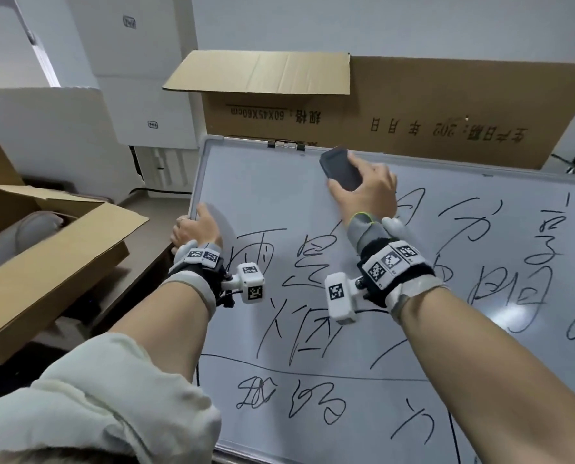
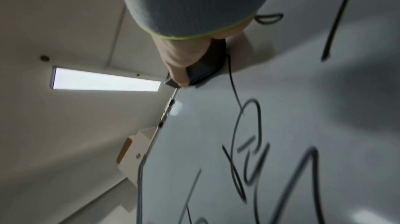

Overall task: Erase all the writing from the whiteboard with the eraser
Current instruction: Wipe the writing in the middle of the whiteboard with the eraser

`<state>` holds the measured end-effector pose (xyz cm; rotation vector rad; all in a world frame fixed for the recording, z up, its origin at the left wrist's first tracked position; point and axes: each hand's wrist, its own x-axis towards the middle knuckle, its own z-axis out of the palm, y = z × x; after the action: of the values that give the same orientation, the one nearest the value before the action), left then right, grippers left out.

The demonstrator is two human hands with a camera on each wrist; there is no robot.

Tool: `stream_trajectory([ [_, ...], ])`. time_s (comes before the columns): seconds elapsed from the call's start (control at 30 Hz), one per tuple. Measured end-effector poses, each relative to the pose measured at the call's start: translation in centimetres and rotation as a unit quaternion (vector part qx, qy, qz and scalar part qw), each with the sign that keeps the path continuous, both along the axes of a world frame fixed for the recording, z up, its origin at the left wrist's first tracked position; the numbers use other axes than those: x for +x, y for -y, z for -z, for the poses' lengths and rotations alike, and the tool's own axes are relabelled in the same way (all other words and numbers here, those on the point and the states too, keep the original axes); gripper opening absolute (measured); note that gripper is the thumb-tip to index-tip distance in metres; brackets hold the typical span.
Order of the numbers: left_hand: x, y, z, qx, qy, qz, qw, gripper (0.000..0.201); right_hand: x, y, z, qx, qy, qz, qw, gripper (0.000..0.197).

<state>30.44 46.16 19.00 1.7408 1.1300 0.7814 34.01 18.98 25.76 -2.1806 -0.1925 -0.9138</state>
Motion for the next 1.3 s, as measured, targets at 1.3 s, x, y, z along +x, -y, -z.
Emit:
stream_trajectory([
  [1.3,-5.7,-7.1,4.2,-0.091,0.033,0.291,0.952,0.060,-7.3,-11.5,4.2,-0.132,-0.044,-0.024,0.990,0.056],
])
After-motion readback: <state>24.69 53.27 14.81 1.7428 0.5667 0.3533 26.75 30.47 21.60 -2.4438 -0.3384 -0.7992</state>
